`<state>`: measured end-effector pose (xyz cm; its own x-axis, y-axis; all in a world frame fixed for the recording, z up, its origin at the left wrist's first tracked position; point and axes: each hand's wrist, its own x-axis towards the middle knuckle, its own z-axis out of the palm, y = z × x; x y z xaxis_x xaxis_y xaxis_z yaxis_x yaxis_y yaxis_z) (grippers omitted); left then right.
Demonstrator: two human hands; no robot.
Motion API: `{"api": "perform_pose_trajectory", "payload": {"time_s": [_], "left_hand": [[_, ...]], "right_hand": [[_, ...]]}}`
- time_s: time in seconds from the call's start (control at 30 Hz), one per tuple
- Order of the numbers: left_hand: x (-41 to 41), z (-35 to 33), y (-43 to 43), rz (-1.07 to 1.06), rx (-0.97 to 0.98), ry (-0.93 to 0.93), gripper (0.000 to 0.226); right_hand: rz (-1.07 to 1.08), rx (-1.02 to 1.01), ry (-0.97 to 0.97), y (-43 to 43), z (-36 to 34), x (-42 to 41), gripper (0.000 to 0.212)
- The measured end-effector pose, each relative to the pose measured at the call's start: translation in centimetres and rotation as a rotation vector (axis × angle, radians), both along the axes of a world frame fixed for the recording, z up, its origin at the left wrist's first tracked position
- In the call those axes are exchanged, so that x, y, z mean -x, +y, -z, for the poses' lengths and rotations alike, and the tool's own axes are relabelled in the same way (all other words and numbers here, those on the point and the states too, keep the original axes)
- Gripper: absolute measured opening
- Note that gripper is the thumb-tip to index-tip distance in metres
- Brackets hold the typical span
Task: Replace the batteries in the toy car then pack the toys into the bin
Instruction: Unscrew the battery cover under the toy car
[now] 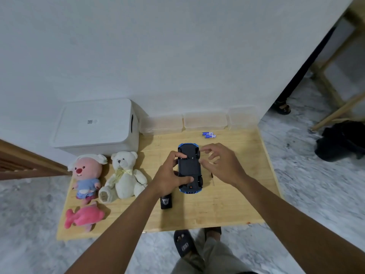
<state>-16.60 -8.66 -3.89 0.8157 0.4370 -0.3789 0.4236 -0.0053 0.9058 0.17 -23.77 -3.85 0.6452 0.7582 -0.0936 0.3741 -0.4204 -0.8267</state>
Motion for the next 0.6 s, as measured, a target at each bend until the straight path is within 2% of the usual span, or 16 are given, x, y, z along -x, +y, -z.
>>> {"api": "perform_pose_trajectory", "payload": {"time_s": [0.07, 0.17, 0.27, 0.43, 0.6], "left_hand": [[-0.1, -0.5, -0.1, 0.008, -0.007, -0.014, 0.067], [-0.4, -1.4, -0.2, 0.022, -0.028, -0.03, 0.066], [-0.6, -2.4, -0.3, 0.02, -0.04, -0.045, 0.064], [-0.9, -3.1, -0.3, 0.05, -0.076, -0.086, 0.066], [-0.7, -3.4, -0.3, 0.077, -0.058, -0.074, 0.078]], "right_hand": [[-0.12, 0.034, -0.087, 0.0, -0.9, 0.3, 0.038], [-0.182, 0.056, -0.134, -0.1, -1.5, 0.5, 0.044], [-0.184, 0.06, -0.167, -0.4, -2.1, 0.7, 0.05], [-0.149, 0.037, -0.209, -0.4, -3.6, 1.0, 0.044], [-0.19, 0.073, -0.305, -0.2, -4.2, 0.9, 0.057]]}}
